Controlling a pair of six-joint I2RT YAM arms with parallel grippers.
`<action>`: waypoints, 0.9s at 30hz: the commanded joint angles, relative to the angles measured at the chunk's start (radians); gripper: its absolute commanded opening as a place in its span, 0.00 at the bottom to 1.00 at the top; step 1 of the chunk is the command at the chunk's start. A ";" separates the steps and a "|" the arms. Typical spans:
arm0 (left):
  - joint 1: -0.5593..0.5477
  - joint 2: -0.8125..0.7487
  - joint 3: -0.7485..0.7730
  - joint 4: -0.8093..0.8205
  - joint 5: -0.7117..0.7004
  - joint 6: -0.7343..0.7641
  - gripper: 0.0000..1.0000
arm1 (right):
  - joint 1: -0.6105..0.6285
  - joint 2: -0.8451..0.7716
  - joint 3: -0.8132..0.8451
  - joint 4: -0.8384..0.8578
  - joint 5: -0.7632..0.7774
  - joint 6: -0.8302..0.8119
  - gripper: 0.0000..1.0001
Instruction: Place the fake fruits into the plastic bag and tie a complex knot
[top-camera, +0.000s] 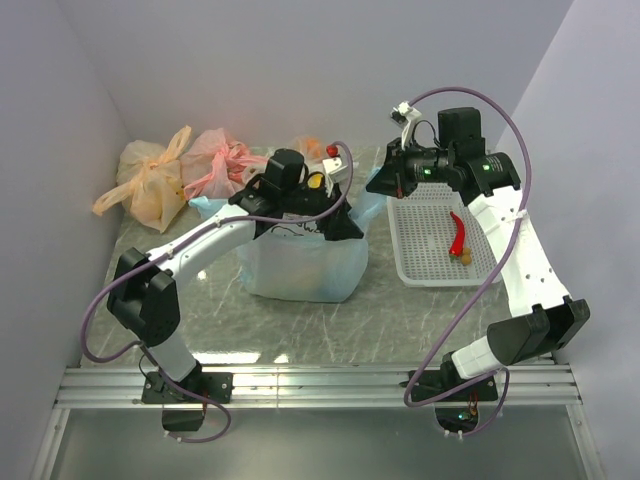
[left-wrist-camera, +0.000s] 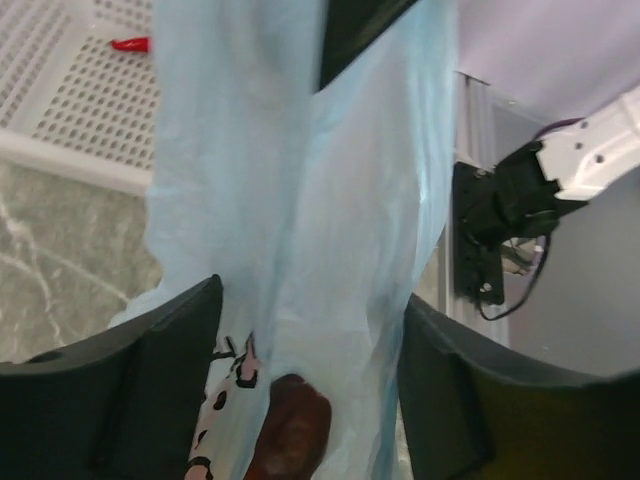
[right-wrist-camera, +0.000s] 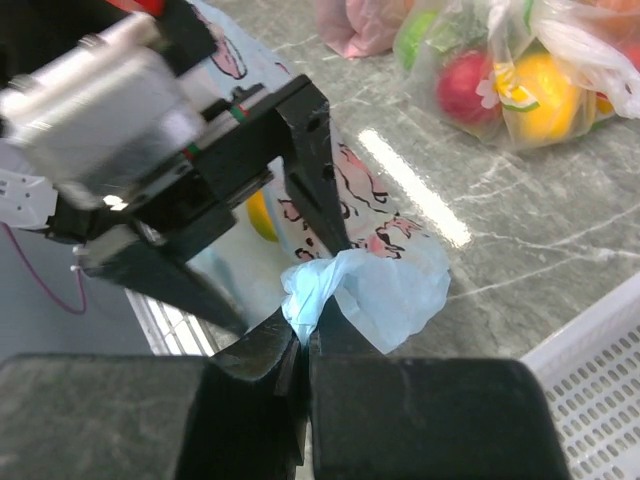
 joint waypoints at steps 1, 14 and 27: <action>0.003 -0.042 -0.030 0.020 -0.083 0.070 0.69 | 0.003 -0.041 0.030 0.045 -0.053 -0.010 0.00; 0.066 -0.021 -0.061 -0.047 0.166 0.181 0.01 | 0.000 -0.068 -0.018 0.112 -0.038 -0.016 0.93; 0.117 0.039 0.008 -0.107 0.417 0.224 0.01 | -0.070 -0.346 -0.512 0.457 -0.133 -0.211 0.97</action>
